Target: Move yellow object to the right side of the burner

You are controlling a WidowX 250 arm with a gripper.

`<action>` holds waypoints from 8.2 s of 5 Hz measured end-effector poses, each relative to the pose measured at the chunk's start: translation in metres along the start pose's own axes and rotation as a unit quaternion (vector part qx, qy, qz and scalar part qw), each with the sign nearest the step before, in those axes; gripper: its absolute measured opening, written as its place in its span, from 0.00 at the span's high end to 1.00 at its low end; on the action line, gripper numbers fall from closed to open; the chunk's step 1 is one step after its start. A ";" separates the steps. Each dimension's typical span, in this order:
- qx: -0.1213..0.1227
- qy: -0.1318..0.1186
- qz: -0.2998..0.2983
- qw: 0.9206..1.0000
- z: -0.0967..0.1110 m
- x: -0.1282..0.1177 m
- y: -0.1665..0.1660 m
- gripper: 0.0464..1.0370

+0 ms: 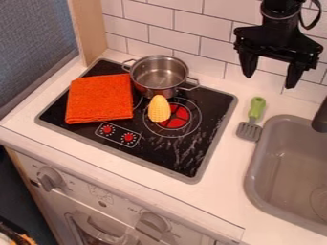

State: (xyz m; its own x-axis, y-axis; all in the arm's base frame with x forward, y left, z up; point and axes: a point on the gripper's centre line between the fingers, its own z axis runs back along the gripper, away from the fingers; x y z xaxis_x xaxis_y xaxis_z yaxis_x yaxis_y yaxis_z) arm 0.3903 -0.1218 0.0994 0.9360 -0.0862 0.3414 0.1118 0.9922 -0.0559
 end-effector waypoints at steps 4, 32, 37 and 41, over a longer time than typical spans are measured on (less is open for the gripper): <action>0.074 0.084 0.140 0.984 0.006 -0.073 0.074 0.04; 0.058 0.035 0.083 0.994 -0.062 -0.101 -0.002 0.04; 0.050 -0.011 0.082 0.995 0.020 -0.078 -0.001 0.04; 0.050 -0.011 0.082 0.995 0.021 -0.078 -0.001 0.04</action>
State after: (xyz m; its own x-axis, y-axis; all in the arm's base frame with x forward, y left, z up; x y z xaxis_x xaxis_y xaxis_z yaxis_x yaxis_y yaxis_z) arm 0.3104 -0.1143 0.0922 0.9315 0.0785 0.3551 -0.0768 0.9969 -0.0187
